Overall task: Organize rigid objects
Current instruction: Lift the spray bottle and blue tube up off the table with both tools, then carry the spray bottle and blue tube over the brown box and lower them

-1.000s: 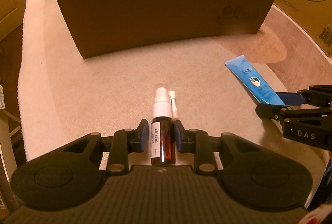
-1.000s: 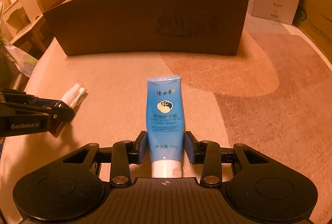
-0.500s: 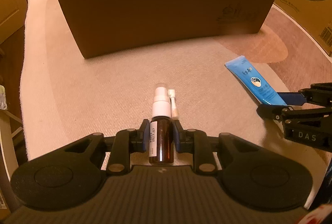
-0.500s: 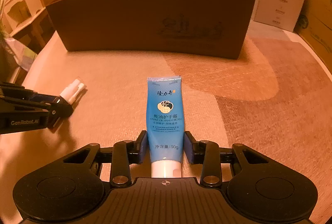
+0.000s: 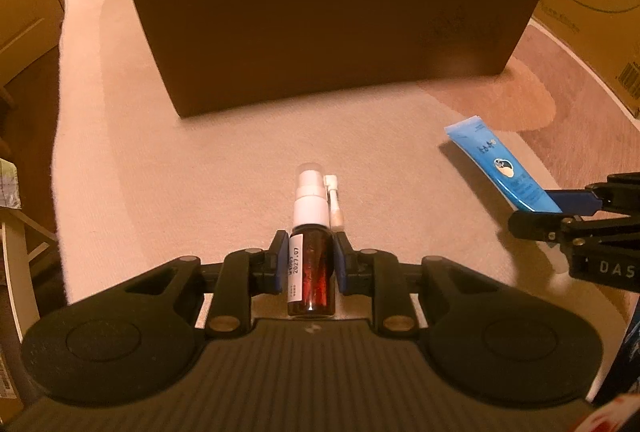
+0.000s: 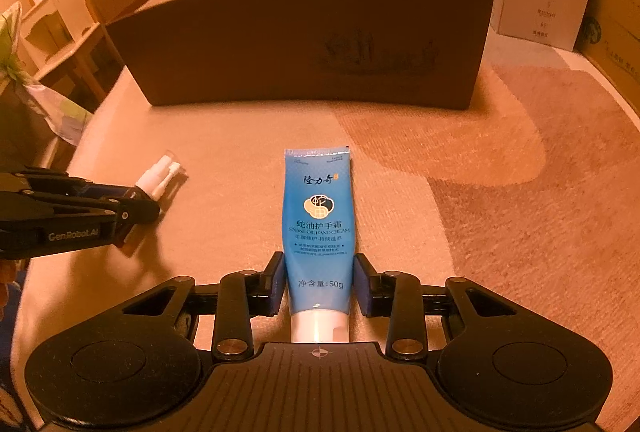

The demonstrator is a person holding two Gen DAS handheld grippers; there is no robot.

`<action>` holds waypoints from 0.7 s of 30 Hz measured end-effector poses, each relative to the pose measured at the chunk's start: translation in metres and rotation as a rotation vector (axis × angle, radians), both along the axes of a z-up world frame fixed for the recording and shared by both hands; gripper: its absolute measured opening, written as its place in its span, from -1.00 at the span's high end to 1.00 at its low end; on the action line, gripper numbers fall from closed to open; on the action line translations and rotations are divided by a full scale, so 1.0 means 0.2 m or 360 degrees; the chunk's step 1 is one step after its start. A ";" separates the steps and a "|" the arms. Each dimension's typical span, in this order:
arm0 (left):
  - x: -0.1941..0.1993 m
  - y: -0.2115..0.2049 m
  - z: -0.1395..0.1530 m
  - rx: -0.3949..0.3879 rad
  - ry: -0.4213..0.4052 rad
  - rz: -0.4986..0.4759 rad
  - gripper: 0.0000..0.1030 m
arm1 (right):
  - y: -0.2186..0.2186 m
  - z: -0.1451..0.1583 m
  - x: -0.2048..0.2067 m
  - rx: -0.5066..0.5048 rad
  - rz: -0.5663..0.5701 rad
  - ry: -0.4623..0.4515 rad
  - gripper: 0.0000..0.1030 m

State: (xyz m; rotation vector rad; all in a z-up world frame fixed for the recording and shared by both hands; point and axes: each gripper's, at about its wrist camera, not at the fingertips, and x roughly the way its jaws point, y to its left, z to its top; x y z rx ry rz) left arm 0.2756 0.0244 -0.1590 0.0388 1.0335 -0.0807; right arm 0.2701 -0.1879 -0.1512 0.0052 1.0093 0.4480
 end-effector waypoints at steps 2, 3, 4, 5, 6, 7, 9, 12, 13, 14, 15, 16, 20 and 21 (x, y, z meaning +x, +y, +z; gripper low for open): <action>-0.01 0.01 0.03 0.0002 -0.0021 0.0009 0.59 | -0.01 0.03 0.00 0.0019 0.0003 -0.0014 0.31; -0.01 0.02 0.05 0.0002 -0.0030 0.0017 0.60 | -0.01 0.04 -0.01 0.0026 0.0005 -0.0021 0.31; -0.02 0.03 0.07 0.0002 -0.0040 0.0027 0.59 | -0.01 0.05 -0.01 0.0033 0.0008 -0.0027 0.31; -0.03 0.03 0.08 0.0000 -0.0048 0.0034 0.59 | -0.01 0.07 -0.01 0.0042 0.0014 -0.0037 0.31; -0.03 0.04 0.10 0.0000 -0.0056 0.0039 0.59 | -0.02 0.09 -0.01 0.0051 0.0019 -0.0049 0.31; -0.04 0.04 0.11 0.0001 -0.0061 0.0045 0.59 | -0.02 0.11 -0.02 0.0058 0.0024 -0.0057 0.31; -0.05 0.05 0.15 0.0007 -0.0072 0.0051 0.59 | -0.02 0.14 -0.02 0.0068 0.0034 -0.0069 0.31; -0.06 0.06 0.21 0.0019 -0.0092 0.0058 0.59 | -0.02 0.19 -0.03 0.0081 0.0055 -0.0097 0.31; -0.07 0.06 0.23 0.0020 -0.0105 0.0061 0.59 | -0.02 0.21 -0.03 0.0085 0.0060 -0.0105 0.31; -0.07 0.06 0.25 0.0021 -0.0116 0.0061 0.59 | -0.02 0.23 -0.03 0.0092 0.0064 -0.0111 0.31; -0.07 0.07 0.27 0.0022 -0.0131 0.0061 0.59 | -0.02 0.25 -0.03 0.0101 0.0069 -0.0121 0.31; -0.08 0.07 0.30 0.0022 -0.0148 0.0060 0.59 | -0.02 0.27 -0.03 0.0106 0.0073 -0.0131 0.31; -0.08 0.08 0.38 0.0016 -0.0201 0.0061 0.59 | -0.01 0.34 -0.03 0.0119 0.0099 -0.0177 0.31; -0.07 0.08 0.40 0.0017 -0.0216 0.0059 0.59 | -0.01 0.36 -0.03 0.0124 0.0105 -0.0190 0.31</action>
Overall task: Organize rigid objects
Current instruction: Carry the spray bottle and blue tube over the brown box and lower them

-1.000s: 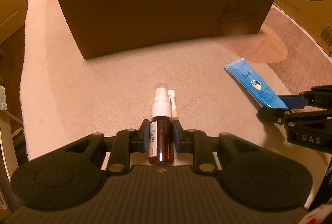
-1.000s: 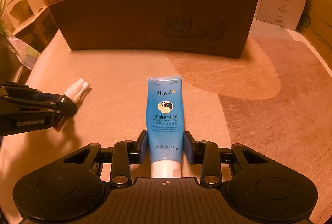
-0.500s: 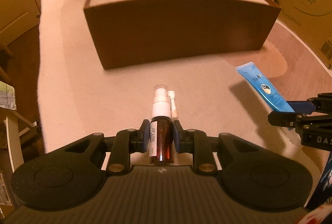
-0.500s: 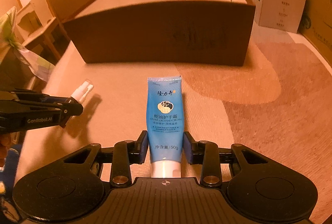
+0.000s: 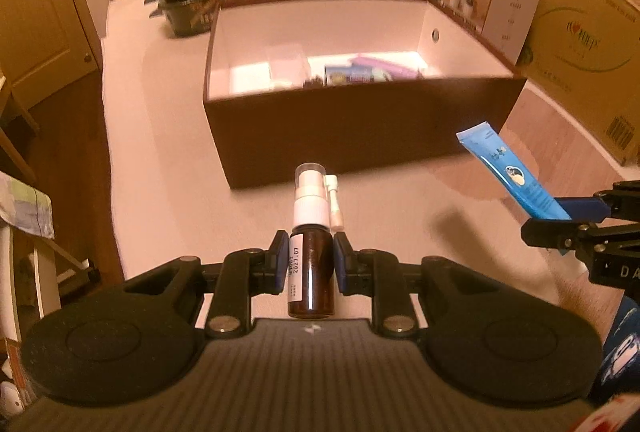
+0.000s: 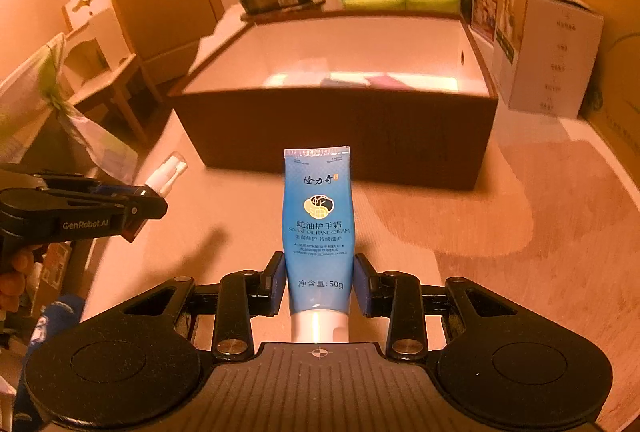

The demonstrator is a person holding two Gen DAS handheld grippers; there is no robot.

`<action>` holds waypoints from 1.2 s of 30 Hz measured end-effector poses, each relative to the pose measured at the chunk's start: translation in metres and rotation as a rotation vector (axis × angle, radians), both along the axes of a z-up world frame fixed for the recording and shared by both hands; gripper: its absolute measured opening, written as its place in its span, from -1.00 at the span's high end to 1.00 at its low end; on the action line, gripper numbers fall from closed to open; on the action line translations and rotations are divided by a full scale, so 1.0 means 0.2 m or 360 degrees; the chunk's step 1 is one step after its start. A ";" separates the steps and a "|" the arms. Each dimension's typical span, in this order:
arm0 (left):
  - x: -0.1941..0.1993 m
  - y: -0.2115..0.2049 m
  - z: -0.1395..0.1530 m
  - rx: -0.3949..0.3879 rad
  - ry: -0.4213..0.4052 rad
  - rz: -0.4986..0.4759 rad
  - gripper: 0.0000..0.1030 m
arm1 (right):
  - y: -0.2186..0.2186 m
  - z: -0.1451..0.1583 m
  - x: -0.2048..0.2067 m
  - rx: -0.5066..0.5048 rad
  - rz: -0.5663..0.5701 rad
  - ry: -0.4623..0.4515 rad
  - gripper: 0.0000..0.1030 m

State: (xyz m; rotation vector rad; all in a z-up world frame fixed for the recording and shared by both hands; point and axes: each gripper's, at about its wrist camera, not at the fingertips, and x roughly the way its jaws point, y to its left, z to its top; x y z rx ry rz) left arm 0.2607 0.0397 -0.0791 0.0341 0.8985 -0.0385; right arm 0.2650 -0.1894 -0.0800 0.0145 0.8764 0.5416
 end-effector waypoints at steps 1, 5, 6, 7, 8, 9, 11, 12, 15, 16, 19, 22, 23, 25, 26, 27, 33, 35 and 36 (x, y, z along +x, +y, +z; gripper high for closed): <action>0.01 0.00 0.02 0.0004 -0.0014 -0.0002 0.59 | 0.00 0.01 0.00 0.0004 0.0005 -0.0010 0.31; 0.04 -0.01 0.08 0.0021 -0.0068 -0.0005 0.59 | 0.00 0.08 0.02 0.0020 0.0016 -0.0062 0.31; 0.05 0.00 0.10 0.0023 -0.0084 -0.0005 0.59 | 0.00 0.10 0.03 0.0023 0.0018 -0.0078 0.31; 0.07 0.00 0.12 0.0024 -0.0100 -0.0006 0.59 | -0.01 0.11 0.03 0.0025 0.0018 -0.0091 0.31; 0.08 0.00 0.14 0.0027 -0.0115 -0.0008 0.59 | -0.01 0.13 0.04 0.0029 0.0017 -0.0104 0.31; 0.09 0.00 0.16 0.0029 -0.0131 -0.0011 0.59 | -0.01 0.15 0.05 0.0036 0.0016 -0.0116 0.31; 0.11 0.00 0.19 0.0035 -0.0164 -0.0010 0.59 | -0.02 0.18 0.07 0.0046 0.0014 -0.0139 0.31; 0.13 0.00 0.21 0.0037 -0.0181 -0.0011 0.59 | -0.02 0.19 0.08 0.0052 0.0013 -0.0151 0.31; 0.16 -0.01 0.25 0.0038 -0.0219 -0.0011 0.59 | -0.03 0.23 0.12 0.0074 0.0004 -0.0177 0.31; 0.17 -0.01 0.26 0.0039 -0.0228 -0.0010 0.59 | -0.03 0.24 0.13 0.0080 0.0003 -0.0184 0.31; 0.23 -0.01 0.28 0.0044 -0.0249 -0.0011 0.59 | -0.03 0.28 0.18 0.0094 0.0001 -0.0211 0.31; 0.30 0.00 0.31 0.0030 -0.0267 -0.0007 0.59 | -0.03 0.31 0.24 0.0106 -0.0007 -0.0238 0.31; 0.32 0.00 0.32 0.0031 -0.0270 -0.0004 0.59 | -0.02 0.32 0.27 0.0109 -0.0009 -0.0250 0.31; 0.38 0.01 0.33 0.0047 -0.0273 -0.0001 0.59 | -0.02 0.35 0.32 0.0119 -0.0012 -0.0271 0.31; 0.41 0.01 0.33 0.0055 -0.0272 0.0001 0.59 | -0.02 0.36 0.34 0.0125 -0.0011 -0.0278 0.31; 0.45 0.01 0.33 0.0065 -0.0271 0.0005 0.59 | -0.01 0.37 0.38 0.0132 -0.0011 -0.0284 0.31; 0.64 0.03 0.34 0.0119 -0.0265 0.0025 0.59 | 0.04 0.39 0.56 0.0146 -0.0010 -0.0289 0.31; 0.69 0.04 0.33 0.0135 -0.0253 0.0027 0.59 | 0.05 0.39 0.63 0.0144 -0.0011 -0.0285 0.31; 0.72 0.04 0.32 0.0140 -0.0247 0.0029 0.59 | 0.06 0.38 0.66 0.0137 -0.0013 -0.0281 0.31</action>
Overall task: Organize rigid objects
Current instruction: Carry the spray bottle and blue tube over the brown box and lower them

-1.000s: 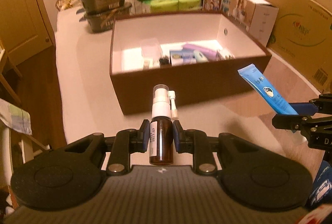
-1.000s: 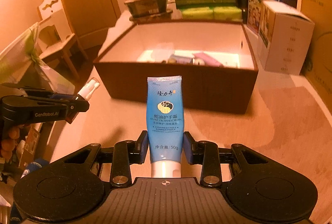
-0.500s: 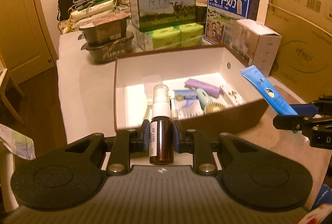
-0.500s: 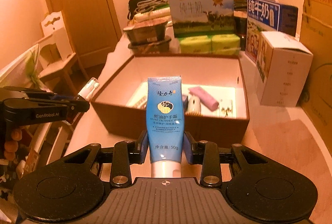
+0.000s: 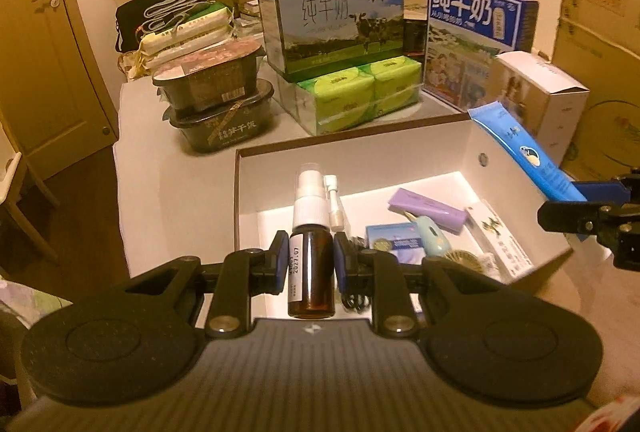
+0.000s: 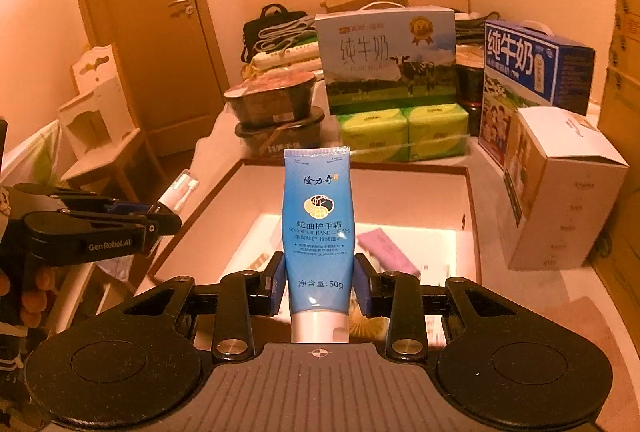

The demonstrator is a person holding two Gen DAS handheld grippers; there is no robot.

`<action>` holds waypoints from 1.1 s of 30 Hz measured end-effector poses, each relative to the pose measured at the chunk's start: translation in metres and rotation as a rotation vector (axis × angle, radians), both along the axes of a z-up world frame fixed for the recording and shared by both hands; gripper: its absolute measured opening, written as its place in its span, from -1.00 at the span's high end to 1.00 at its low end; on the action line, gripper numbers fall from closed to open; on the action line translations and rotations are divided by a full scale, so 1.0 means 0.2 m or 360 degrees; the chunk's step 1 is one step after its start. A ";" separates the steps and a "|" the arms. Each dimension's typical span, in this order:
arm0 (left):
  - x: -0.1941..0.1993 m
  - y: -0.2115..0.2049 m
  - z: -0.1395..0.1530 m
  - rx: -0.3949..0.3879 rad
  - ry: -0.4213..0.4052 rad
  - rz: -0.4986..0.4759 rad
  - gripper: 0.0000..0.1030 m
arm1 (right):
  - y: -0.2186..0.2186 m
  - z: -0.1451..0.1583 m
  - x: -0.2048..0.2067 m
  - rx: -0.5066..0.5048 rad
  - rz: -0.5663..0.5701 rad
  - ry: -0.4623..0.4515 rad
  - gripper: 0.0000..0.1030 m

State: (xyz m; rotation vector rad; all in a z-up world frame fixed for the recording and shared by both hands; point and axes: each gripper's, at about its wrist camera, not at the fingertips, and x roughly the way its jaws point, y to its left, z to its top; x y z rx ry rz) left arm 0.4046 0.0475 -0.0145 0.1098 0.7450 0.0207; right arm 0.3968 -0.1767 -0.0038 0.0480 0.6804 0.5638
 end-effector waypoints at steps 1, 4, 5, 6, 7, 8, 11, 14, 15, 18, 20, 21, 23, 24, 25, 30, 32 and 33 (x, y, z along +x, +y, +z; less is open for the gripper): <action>0.03 0.00 -0.01 0.0005 0.0007 -0.0001 0.59 | 0.01 -0.01 0.04 -0.0008 -0.0001 0.0003 0.31; 0.11 0.01 -0.04 0.0018 0.0034 0.0001 0.59 | 0.04 -0.04 0.12 -0.0036 -0.0005 0.0018 0.31; 0.13 0.01 -0.05 0.0018 0.0042 -0.0002 0.59 | 0.05 -0.05 0.15 -0.0041 -0.0004 0.0024 0.31; 0.16 0.02 -0.06 0.0019 0.0056 0.0001 0.59 | 0.06 -0.07 0.18 -0.0049 -0.0002 0.0031 0.31; 0.18 0.02 -0.07 0.0021 0.0067 0.0003 0.59 | 0.07 -0.08 0.20 -0.0062 -0.0004 0.0040 0.31; 0.20 0.02 -0.09 0.0021 0.0077 0.0005 0.59 | 0.08 -0.10 0.23 -0.0077 -0.0004 0.0047 0.31; 0.26 0.04 -0.13 0.0022 0.0109 0.0019 0.59 | 0.12 -0.16 0.31 -0.0111 0.0005 0.0072 0.31; 0.33 0.06 -0.18 0.0019 0.0148 0.0034 0.59 | 0.15 -0.21 0.37 -0.0137 0.0014 0.0108 0.31; 0.35 0.07 -0.20 0.0019 0.0162 0.0039 0.59 | 0.16 -0.22 0.39 -0.0144 0.0016 0.0117 0.31; 0.42 0.08 -0.25 0.0038 0.0203 0.0056 0.59 | 0.18 -0.26 0.44 -0.0159 0.0024 0.0149 0.31; 0.46 0.09 -0.29 0.0054 0.0226 0.0062 0.59 | 0.20 -0.29 0.47 -0.0165 0.0026 0.0172 0.31; 0.48 0.10 -0.30 0.0055 0.0241 0.0065 0.59 | 0.21 -0.31 0.48 -0.0167 0.0027 0.0183 0.31; 0.51 0.11 -0.33 0.0052 0.0263 0.0070 0.59 | 0.22 -0.33 0.50 -0.0168 0.0034 0.0203 0.31; 0.53 0.12 -0.35 0.0059 0.0274 0.0076 0.59 | 0.23 -0.34 0.51 -0.0168 0.0038 0.0213 0.31; 0.55 0.12 -0.36 0.0067 0.0282 0.0081 0.59 | 0.24 -0.35 0.53 -0.0169 0.0039 0.0224 0.31; 0.62 0.13 -0.40 0.0075 0.0301 0.0074 0.59 | 0.26 -0.40 0.58 -0.0170 0.0031 0.0266 0.31; 0.63 0.13 -0.41 0.0074 0.0292 0.0072 0.59 | 0.27 -0.41 0.60 -0.0169 0.0030 0.0274 0.31; 0.64 0.13 -0.41 0.0073 0.0286 0.0071 0.58 | 0.27 -0.42 0.60 -0.0169 0.0029 0.0277 0.31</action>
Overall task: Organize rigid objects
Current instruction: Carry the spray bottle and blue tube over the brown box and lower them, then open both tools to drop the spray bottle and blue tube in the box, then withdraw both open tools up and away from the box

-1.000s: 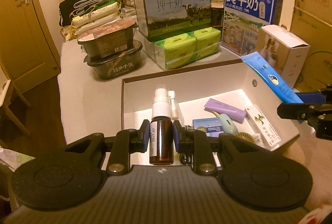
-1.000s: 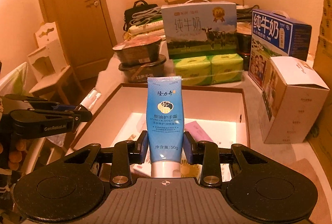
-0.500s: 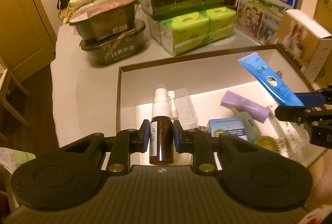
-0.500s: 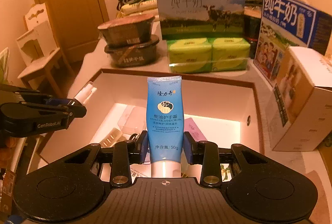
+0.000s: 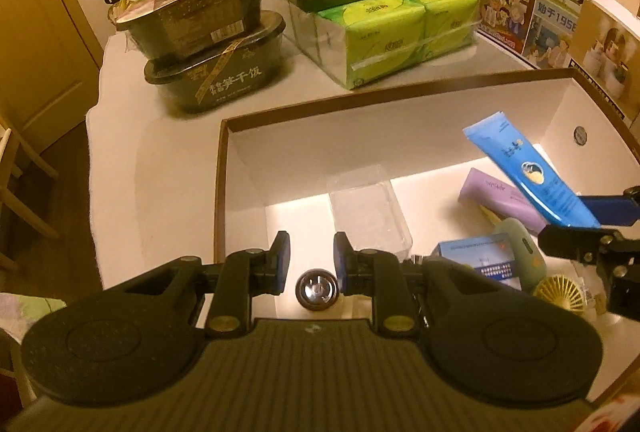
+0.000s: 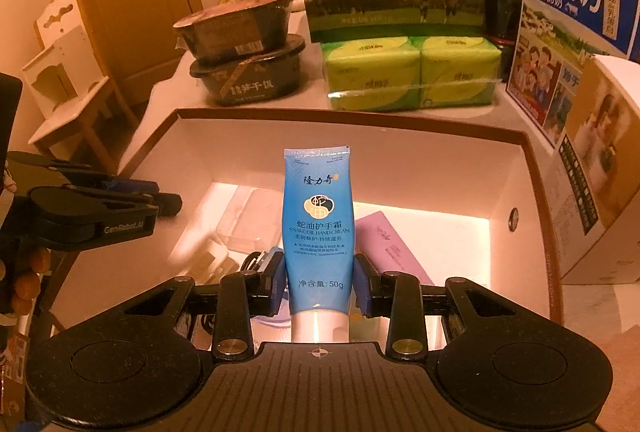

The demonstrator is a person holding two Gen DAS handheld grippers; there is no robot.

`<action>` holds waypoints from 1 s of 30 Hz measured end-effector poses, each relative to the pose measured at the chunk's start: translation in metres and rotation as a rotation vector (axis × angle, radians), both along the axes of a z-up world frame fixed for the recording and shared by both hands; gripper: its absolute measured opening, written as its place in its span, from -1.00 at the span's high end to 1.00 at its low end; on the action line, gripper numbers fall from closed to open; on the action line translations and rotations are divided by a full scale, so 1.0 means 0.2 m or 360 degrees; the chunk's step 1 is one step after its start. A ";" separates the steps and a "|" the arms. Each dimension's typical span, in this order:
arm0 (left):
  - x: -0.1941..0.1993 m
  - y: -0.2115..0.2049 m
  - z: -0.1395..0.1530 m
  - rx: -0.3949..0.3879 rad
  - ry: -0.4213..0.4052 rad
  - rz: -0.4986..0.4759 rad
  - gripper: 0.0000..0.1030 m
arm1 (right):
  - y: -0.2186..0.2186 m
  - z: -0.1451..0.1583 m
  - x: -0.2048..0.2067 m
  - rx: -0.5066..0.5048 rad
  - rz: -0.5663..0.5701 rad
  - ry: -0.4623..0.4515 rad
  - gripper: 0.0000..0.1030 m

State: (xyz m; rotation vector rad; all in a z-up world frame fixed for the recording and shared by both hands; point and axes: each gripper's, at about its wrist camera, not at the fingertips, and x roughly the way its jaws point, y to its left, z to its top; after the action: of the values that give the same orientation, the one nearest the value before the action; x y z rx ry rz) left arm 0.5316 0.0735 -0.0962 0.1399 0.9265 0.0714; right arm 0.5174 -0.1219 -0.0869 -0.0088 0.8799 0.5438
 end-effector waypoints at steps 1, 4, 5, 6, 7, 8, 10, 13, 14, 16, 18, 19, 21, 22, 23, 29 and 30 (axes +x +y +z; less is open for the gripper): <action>0.01 0.00 0.00 0.0000 -0.0003 0.0005 0.57 | 0.00 0.00 0.01 0.0001 -0.0002 0.0003 0.31; 0.03 0.01 0.00 -0.0016 0.0002 0.0011 0.51 | 0.01 -0.02 0.02 0.0006 0.0002 0.0011 0.31; 0.03 0.01 0.00 -0.0015 0.0001 0.0011 0.50 | 0.01 -0.02 0.03 0.0007 0.0005 0.0012 0.31; 0.03 0.01 0.00 -0.0008 -0.0003 0.0008 0.46 | 0.02 -0.02 0.03 0.0005 0.0007 0.0012 0.31; 0.03 0.01 0.00 0.0000 -0.0005 0.0005 0.43 | 0.02 -0.02 0.03 0.0002 0.0009 0.0014 0.31; 0.03 0.01 0.00 0.0004 -0.0005 0.0005 0.42 | 0.03 -0.02 0.04 0.0000 0.0010 0.0015 0.31; 0.03 0.01 0.00 0.0000 -0.0008 -0.0002 0.42 | 0.03 -0.03 0.05 -0.0005 0.0010 0.0018 0.31; 0.03 0.01 -0.01 -0.0001 -0.0009 -0.0004 0.36 | 0.05 -0.04 0.06 -0.0006 0.0012 0.0023 0.31; 0.03 0.02 -0.01 -0.0001 -0.0010 -0.0006 0.36 | 0.05 -0.04 0.06 -0.0005 0.0012 0.0023 0.31; 0.03 0.02 0.00 -0.0001 -0.0010 -0.0006 0.30 | 0.06 -0.04 0.07 0.0001 0.0004 0.0010 0.30; 0.02 0.02 0.00 -0.0004 -0.0014 -0.0006 0.26 | 0.06 -0.04 0.08 0.0021 -0.0020 -0.0003 0.30; 0.02 0.01 0.00 -0.0009 -0.0015 -0.0008 0.25 | 0.06 -0.04 0.08 0.0038 -0.0032 -0.0007 0.29; 0.01 0.01 0.00 -0.0023 -0.0014 -0.0017 0.25 | 0.06 -0.04 0.10 0.0066 -0.0046 0.0001 0.27; 0.00 0.01 0.00 -0.0030 -0.0013 -0.0022 0.24 | 0.06 -0.03 0.10 0.0083 -0.0048 0.0000 0.23; 0.00 0.01 0.00 -0.0038 -0.0012 -0.0027 0.23 | 0.05 -0.03 0.09 0.0100 -0.0053 -0.0015 0.21; -0.02 0.00 0.02 -0.0063 -0.0017 -0.0037 0.14 | 0.05 -0.01 0.06 0.0096 -0.0059 -0.0068 -0.11; -0.03 0.00 0.02 -0.0067 -0.0020 -0.0042 0.10 | 0.05 0.00 0.06 0.0094 -0.0060 -0.0061 -0.11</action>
State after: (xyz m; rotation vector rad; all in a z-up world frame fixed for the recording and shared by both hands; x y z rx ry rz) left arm 0.5251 0.0738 -0.0912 0.1122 0.9130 0.0281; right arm 0.5290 -0.1126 -0.0876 0.0510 0.8246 0.5327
